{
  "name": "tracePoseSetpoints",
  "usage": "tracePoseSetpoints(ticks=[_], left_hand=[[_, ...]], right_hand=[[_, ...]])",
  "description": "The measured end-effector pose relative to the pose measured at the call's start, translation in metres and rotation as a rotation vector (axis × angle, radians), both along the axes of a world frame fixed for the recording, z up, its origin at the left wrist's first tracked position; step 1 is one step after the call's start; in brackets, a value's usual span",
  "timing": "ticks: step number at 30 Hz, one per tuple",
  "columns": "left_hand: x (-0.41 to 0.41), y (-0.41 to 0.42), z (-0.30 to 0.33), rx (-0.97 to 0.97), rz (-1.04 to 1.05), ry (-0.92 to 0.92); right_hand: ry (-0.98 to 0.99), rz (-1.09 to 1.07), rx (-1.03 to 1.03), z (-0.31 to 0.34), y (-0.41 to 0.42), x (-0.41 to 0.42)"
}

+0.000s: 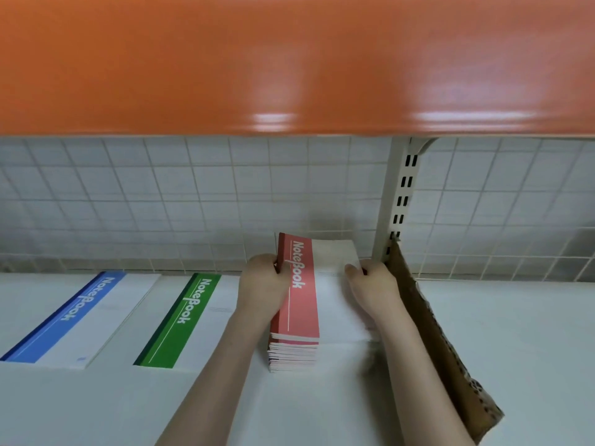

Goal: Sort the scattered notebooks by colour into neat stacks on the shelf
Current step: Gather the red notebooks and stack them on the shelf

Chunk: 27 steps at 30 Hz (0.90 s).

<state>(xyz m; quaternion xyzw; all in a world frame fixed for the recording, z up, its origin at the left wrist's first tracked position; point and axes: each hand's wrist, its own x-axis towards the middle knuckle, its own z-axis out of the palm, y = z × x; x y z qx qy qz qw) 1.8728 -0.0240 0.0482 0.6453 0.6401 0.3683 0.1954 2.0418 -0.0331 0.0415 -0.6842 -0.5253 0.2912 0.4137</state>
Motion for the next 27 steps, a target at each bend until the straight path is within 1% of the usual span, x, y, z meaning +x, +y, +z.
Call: tracePoseSetpoints(ticks=[5, 9, 13, 15, 17, 19, 20, 23, 25, 27], left_hand=[[0.001, -0.001, -0.006, 0.000, 0.033, 0.105], [0.003, -0.001, -0.005, -0.014, 0.055, 0.177], [0.003, 0.001, -0.006, -0.010, 0.058, 0.205], [0.004, 0.000, -0.008, -0.024, 0.052, 0.208], [0.005, 0.000, -0.010, -0.058, 0.067, 0.193], [0.002, 0.001, -0.012, -0.125, 0.062, 0.119], [0.000, 0.002, -0.014, -0.168, 0.047, 0.041], [0.000, 0.001, -0.015, -0.340, 0.026, -0.338], [0.002, -0.001, -0.015, -0.452, 0.022, -0.580], [0.004, -0.002, -0.017, -0.467, 0.010, -0.690]], right_hand=[[-0.095, -0.016, 0.024, 0.000, -0.002, -0.004], [-0.166, -0.021, 0.002, -0.001, -0.001, -0.008], [-0.328, -0.027, -0.064, -0.004, -0.001, -0.008], [-0.298, -0.013, -0.096, -0.006, -0.001, -0.007], [-0.161, 0.010, -0.119, -0.009, 0.000, -0.003], [-0.010, 0.016, -0.133, -0.011, 0.001, 0.001], [0.055, 0.015, -0.135, -0.012, 0.001, 0.003], [0.256, 0.018, -0.162, -0.015, 0.002, 0.009], [0.310, 0.037, -0.231, -0.016, 0.004, 0.009], [0.295, 0.074, -0.284, -0.019, 0.009, 0.006]])
